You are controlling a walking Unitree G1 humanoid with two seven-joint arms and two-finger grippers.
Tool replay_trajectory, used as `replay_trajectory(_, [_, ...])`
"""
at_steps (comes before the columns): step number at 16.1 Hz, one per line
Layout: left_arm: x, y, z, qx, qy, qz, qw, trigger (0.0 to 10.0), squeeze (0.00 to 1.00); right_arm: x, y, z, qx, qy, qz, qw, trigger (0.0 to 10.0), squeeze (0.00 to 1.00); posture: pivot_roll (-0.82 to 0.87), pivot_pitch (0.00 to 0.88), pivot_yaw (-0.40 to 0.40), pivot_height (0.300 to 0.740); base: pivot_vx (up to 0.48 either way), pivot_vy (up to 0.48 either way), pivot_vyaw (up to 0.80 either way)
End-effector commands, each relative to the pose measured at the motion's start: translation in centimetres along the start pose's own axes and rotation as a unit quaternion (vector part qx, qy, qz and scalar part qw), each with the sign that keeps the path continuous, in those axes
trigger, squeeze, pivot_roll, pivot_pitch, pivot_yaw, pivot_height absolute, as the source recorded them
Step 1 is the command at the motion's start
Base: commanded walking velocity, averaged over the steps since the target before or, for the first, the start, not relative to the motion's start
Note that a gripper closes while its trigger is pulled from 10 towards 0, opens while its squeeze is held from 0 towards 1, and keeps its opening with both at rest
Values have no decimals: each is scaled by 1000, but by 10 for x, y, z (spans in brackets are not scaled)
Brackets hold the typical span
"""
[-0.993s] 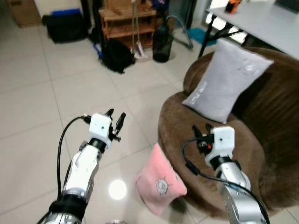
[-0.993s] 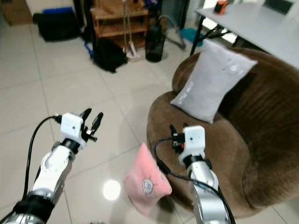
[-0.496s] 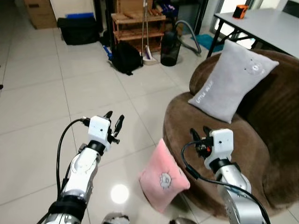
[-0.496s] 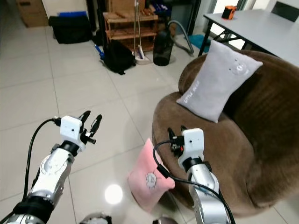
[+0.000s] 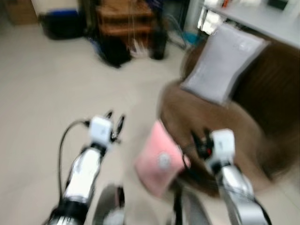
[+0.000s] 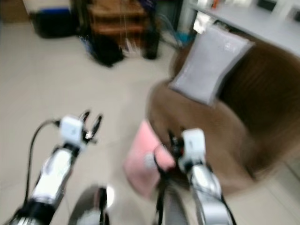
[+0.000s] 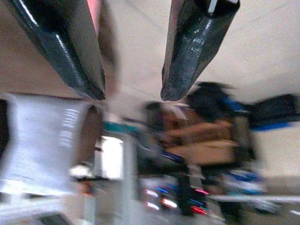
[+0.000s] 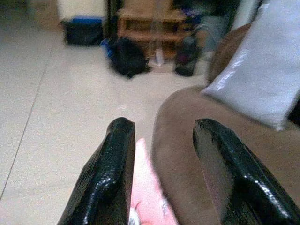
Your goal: Move the pillow to the sofa from floor
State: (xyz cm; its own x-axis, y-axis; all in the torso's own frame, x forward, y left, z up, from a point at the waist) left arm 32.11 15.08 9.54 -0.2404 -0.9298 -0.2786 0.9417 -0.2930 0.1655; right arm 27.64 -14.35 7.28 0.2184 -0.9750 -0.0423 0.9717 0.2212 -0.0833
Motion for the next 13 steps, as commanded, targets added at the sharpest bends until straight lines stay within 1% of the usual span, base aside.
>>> replay_trajectory(1, [2,-7,-9,-20,-6,-1,1000,10000,0,-2,3,4,4,-5,5,1000,10000,0,66,35,-57,595,0,0,0])
replay_trajectory(3, [5,-6,-8,-15,-12,-9,1000,10000,0,-1,3,4,4,-7,7,1000,10000,0,66,33,-62,595,304,0,0])
replay_trajectory(9, [5,-11,1,-11,-8,0,1000,10000,0,-1,5,3,1,-11,12,1000,10000,0,74,41,-82,595,333,0,0])
replay_trajectory(13, [4,-15,13,-5,-7,2,1000,10000,0,-2,6,3,-1,-14,13,1000,10000,0,74,42,-82,595,351,0,0])
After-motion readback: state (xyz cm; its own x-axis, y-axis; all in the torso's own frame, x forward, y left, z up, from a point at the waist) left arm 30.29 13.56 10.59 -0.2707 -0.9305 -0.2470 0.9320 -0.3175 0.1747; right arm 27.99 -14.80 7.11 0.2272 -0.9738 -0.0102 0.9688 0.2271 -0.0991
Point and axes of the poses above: a point about 5 cm out from each wrist's last joint towards the gripper, its own y axis pointing out of the wrist towards the gripper, its own z axis along the axis of the wrist's last joint, x = y × z, the point moved 3 cm from there along y, pointing out of the wrist towards the gripper, and after that the axes turned 5 degrees about y, right-handed, at the moved point
